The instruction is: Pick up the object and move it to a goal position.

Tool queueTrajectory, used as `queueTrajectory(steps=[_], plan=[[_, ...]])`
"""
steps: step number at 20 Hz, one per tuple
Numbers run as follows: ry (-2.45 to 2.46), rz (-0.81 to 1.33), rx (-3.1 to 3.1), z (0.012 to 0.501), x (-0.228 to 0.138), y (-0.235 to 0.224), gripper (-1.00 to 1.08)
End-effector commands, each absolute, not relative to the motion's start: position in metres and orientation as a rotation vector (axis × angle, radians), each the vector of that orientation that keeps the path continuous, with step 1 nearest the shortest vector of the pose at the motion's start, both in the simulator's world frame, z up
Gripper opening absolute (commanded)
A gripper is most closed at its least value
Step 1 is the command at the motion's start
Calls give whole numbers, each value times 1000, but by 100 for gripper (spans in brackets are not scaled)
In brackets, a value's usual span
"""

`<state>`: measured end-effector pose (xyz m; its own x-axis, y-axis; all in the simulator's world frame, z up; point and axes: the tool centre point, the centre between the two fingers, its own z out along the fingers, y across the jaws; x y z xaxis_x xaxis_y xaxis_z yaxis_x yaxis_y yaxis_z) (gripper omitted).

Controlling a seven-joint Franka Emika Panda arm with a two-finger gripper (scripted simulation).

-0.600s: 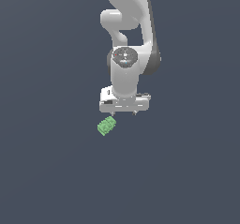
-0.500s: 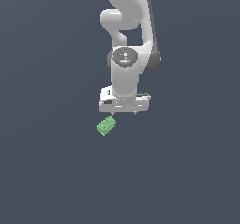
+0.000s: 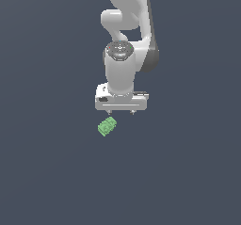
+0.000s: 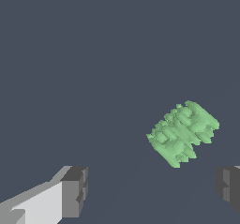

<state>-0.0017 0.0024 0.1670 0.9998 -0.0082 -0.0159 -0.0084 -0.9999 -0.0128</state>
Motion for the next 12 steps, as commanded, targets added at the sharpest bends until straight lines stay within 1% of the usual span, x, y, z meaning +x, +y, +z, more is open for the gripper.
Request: queueTrajectory(steps=[1, 12], plan=[[12, 24, -3129, 168, -1, 2, 100], [184, 25, -3122, 158, -1, -7, 100]])
